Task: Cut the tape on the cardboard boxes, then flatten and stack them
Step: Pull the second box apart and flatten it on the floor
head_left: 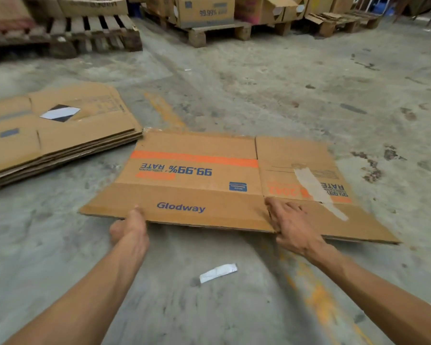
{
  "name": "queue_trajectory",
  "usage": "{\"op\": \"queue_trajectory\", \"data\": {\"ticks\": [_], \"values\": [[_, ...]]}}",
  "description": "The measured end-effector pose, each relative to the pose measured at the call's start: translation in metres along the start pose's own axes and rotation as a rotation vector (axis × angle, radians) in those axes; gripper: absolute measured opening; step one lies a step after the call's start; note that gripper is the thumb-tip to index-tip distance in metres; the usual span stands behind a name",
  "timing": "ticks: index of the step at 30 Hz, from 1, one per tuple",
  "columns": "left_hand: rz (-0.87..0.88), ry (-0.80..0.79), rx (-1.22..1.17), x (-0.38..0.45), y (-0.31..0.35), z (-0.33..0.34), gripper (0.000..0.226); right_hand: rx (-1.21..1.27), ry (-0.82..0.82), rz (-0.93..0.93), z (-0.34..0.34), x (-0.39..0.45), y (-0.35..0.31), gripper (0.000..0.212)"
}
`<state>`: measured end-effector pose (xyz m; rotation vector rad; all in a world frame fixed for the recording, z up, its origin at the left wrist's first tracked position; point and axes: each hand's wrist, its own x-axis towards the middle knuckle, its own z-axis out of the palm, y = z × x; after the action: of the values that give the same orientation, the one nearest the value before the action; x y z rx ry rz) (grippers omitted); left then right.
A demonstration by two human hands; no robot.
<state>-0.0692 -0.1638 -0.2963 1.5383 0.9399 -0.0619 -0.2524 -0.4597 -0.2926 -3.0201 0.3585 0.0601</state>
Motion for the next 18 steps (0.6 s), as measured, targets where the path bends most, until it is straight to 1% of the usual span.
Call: {"op": "queue_trajectory", "data": {"ticks": [1, 3, 4, 5, 6, 8, 9, 11, 12, 14, 15, 16, 17, 18], "values": [[0.029, 0.01, 0.059, 0.002, -0.005, -0.012, 0.047, -0.016, -0.018, -0.016, 0.004, -0.001, -0.005, 0.076], [0.065, 0.027, 0.149, 0.003, -0.01, -0.024, 0.035, -0.048, -0.046, -0.054, 0.013, -0.004, -0.006, 0.08], [0.064, 0.027, 0.163, 0.005, -0.013, -0.026, 0.031, -0.043, -0.03, -0.071, 0.016, -0.006, -0.005, 0.079], [0.051, -0.006, 0.146, 0.006, -0.015, -0.027, 0.03, -0.027, 0.0, -0.086, 0.018, -0.008, -0.004, 0.077], [0.047, -0.053, 0.128, 0.007, -0.017, -0.027, 0.034, -0.007, 0.035, -0.094, 0.018, -0.009, -0.003, 0.074], [0.077, -0.087, 0.142, 0.007, -0.021, -0.027, 0.047, -0.011, 0.056, -0.131, 0.018, -0.009, -0.001, 0.07], [0.137, -0.067, 0.217, 0.006, -0.023, -0.027, 0.053, -0.019, 0.049, -0.143, 0.017, -0.009, -0.002, 0.069], [0.35, 0.018, 0.448, -0.003, -0.025, -0.027, 0.057, -0.002, 0.035, -0.142, 0.015, -0.011, 0.0, 0.067], [0.462, 0.064, 0.534, -0.008, -0.026, -0.027, 0.052, 0.015, 0.018, -0.145, 0.017, -0.013, 0.005, 0.065], [0.658, 0.108, 0.603, -0.018, -0.032, -0.024, 0.036, 0.004, -0.056, -0.174, 0.023, -0.02, 0.017, 0.061], [0.749, 0.074, 0.627, -0.021, -0.036, -0.02, 0.034, -0.006, -0.09, -0.197, 0.025, -0.023, 0.024, 0.055], [0.834, -0.006, 0.649, -0.024, -0.038, -0.014, 0.03, -0.001, -0.124, -0.222, 0.026, -0.025, 0.03, 0.05], [0.899, -0.109, 0.7, -0.025, -0.04, -0.007, 0.026, 0.018, -0.179, -0.227, 0.023, -0.024, 0.033, 0.053], [0.943, -0.223, 0.776, -0.023, -0.042, 0.002, 0.028, 0.052, -0.24, -0.21, 0.02, -0.02, 0.035, 0.062]]}}
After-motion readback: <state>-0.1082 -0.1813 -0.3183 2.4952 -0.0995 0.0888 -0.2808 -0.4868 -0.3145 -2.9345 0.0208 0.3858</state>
